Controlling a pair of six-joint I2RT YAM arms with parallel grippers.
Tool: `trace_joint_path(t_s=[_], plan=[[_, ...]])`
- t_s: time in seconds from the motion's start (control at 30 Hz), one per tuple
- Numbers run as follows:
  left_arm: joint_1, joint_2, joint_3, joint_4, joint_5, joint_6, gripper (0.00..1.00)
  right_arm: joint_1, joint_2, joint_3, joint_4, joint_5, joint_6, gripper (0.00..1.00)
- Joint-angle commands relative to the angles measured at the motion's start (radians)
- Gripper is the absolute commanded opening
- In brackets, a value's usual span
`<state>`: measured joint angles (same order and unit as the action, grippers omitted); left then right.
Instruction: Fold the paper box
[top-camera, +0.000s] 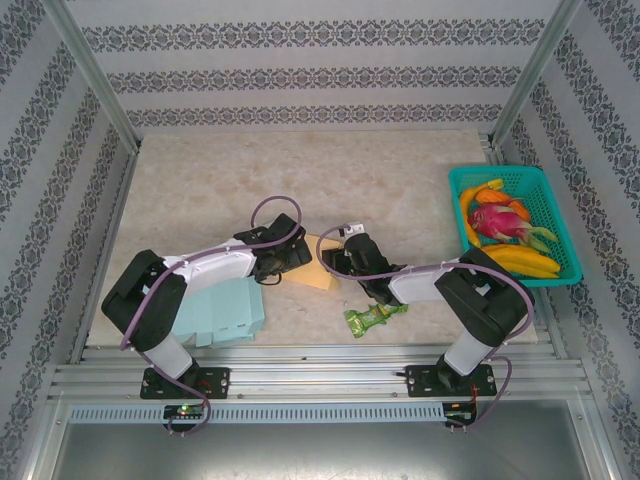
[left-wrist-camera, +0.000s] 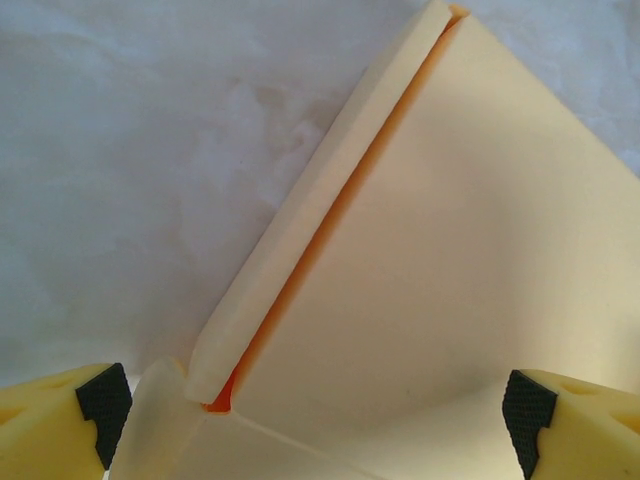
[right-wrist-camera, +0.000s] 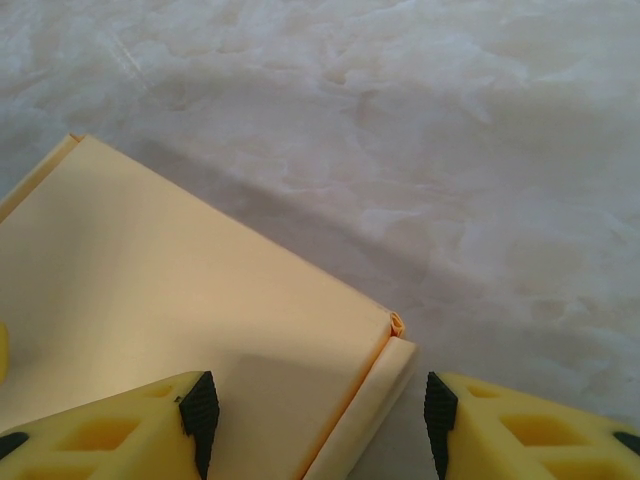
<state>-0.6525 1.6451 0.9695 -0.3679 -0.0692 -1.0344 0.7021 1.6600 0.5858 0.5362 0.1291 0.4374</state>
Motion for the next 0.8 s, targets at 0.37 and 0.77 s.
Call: trace_joint_path(t_s=[0.37,0.77], plan=[[-0.001,0.02,-0.053,0.051,0.003,-0.035,0.89,-0.021,0.022,-0.038,-0.079,-0.022,-0.036,0.58],[-0.001,0.05,-0.066,0.057,-0.034,-0.031,0.88,-0.029,-0.023,-0.041,-0.098,-0.028,-0.049,0.58]])
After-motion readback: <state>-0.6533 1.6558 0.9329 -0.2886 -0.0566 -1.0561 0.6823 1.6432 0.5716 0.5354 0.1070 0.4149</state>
